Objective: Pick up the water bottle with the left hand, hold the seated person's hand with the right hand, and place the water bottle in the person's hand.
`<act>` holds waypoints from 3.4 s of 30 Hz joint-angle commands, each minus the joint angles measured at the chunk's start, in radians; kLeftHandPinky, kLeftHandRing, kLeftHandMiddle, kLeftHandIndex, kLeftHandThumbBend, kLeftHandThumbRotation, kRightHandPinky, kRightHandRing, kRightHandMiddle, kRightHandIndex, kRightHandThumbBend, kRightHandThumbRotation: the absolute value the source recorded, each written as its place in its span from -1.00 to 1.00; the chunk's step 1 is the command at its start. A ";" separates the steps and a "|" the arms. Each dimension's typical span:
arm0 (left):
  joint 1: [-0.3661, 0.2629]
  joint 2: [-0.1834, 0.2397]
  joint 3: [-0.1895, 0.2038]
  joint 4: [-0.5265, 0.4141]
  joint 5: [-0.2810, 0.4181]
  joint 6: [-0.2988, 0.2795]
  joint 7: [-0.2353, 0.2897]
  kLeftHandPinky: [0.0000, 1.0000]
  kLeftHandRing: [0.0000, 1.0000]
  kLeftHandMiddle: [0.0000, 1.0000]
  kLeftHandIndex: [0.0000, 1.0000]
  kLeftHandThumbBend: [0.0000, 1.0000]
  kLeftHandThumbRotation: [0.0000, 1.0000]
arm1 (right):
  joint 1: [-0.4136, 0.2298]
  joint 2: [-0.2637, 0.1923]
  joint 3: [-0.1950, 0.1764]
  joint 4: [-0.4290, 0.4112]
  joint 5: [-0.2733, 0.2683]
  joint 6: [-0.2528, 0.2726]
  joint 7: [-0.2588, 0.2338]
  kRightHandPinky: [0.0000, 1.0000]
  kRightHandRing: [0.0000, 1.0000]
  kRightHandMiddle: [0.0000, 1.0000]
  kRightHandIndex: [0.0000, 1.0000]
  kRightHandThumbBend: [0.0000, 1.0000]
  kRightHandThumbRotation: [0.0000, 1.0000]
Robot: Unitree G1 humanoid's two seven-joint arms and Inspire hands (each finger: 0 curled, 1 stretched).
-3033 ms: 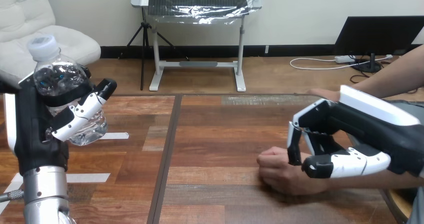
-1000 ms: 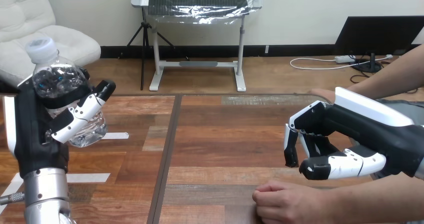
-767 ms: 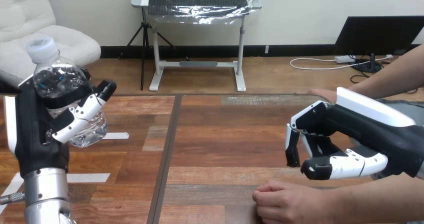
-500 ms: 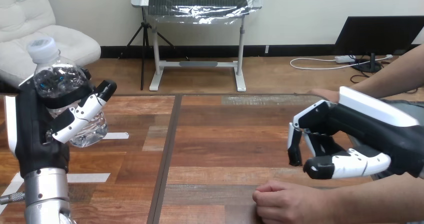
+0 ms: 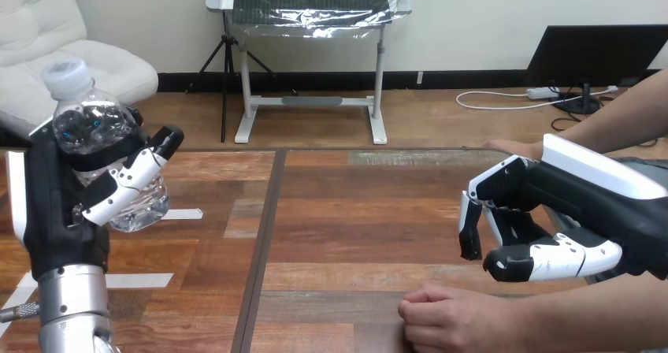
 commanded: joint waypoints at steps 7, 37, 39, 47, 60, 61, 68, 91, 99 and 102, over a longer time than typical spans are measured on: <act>-0.040 0.009 -0.004 -0.056 0.004 -0.016 -0.002 -0.53 -0.42 -0.32 -0.21 0.19 -1.00 | -0.007 0.006 -0.043 -0.007 0.011 0.003 -0.020 -0.91 -0.84 -0.70 -0.20 1.00 1.00; -0.041 0.008 -0.004 -0.053 0.000 -0.018 -0.006 -0.52 -0.41 -0.31 -0.20 0.18 -1.00 | -0.003 0.015 -0.045 0.014 0.002 0.006 -0.025 -0.94 -0.87 -0.74 -0.20 1.00 1.00; -0.041 0.008 -0.004 -0.055 0.000 -0.014 -0.005 -0.52 -0.41 -0.31 -0.20 0.18 -1.00 | -0.006 0.017 -0.041 0.018 -0.001 0.003 -0.027 -0.94 -0.87 -0.75 -0.20 1.00 1.00; -0.039 0.009 -0.001 -0.056 0.003 -0.012 -0.002 -0.52 -0.42 -0.31 -0.20 0.19 -1.00 | -0.014 0.021 -0.033 0.029 -0.005 -0.011 -0.031 -0.94 -0.87 -0.74 -0.21 1.00 1.00; -0.037 0.007 -0.003 -0.064 0.006 -0.005 0.003 -0.53 -0.42 -0.31 -0.20 0.19 -1.00 | -0.030 0.018 -0.026 0.056 -0.014 -0.036 -0.032 -0.91 -0.84 -0.70 -0.22 1.00 1.00; -0.037 0.006 -0.003 -0.065 0.007 -0.004 0.004 -0.53 -0.42 -0.31 -0.20 0.19 -1.00 | -0.031 0.018 -0.025 0.058 -0.016 -0.037 -0.033 -0.90 -0.84 -0.70 -0.22 1.00 1.00; -0.036 0.002 -0.005 -0.071 0.002 0.004 0.006 -0.53 -0.42 -0.32 -0.20 0.19 -1.00 | -0.042 0.021 -0.017 0.080 -0.035 -0.044 -0.043 -0.90 -0.83 -0.70 -0.22 1.00 1.00; -0.043 0.004 -0.004 -0.056 -0.002 -0.011 -0.001 -0.52 -0.41 -0.31 -0.20 0.18 -1.00 | -0.095 0.043 0.033 0.159 -0.108 -0.050 -0.089 -0.89 -0.82 -0.69 -0.22 1.00 1.00; -0.044 0.007 -0.003 -0.052 -0.005 -0.015 -0.007 -0.53 -0.42 -0.32 -0.21 0.18 -1.00 | -0.125 0.052 0.057 0.201 -0.132 -0.073 -0.099 -0.91 -0.84 -0.72 -0.22 1.00 1.00; -0.043 0.007 -0.002 -0.053 -0.002 -0.015 -0.007 -0.53 -0.42 -0.32 -0.21 0.18 -1.00 | -0.138 0.052 0.067 0.218 -0.142 -0.080 -0.101 -0.91 -0.85 -0.73 -0.22 1.00 1.00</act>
